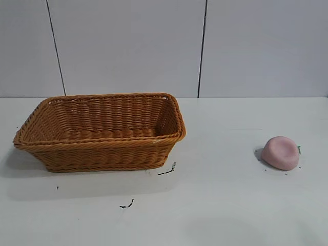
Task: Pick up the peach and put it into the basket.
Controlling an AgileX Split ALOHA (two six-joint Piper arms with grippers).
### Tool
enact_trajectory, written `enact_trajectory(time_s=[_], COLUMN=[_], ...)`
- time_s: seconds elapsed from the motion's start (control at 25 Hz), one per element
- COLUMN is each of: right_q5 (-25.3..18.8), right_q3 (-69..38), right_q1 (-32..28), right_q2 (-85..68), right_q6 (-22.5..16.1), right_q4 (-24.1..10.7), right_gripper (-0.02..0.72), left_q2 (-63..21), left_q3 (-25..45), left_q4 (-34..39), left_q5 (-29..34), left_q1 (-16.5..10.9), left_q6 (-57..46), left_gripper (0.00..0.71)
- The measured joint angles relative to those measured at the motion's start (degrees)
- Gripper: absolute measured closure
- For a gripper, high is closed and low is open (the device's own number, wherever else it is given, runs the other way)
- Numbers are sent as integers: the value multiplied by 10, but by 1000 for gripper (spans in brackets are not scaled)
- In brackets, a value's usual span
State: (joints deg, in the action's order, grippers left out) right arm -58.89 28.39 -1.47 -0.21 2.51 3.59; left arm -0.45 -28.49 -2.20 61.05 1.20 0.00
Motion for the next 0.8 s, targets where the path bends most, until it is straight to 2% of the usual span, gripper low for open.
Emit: enact_trajectory(time_s=[0.48,0.64,0.8], right_q5=[1,12,35], right_q3=[4,21,61], right_q1=[0,0,0], right_q2=[15,80,208], right_q6=[0,0,-6], right_q4=[-2,-1,1], right_gripper=[8,8,8], left_q2=[0,0,0], left_q3=[0,0,0], left_q4=[0,0,0], left_q5=[0,0,0], left_q1=[0,0,0], left_q6=[0,0,0], left_gripper=[17,17,17])
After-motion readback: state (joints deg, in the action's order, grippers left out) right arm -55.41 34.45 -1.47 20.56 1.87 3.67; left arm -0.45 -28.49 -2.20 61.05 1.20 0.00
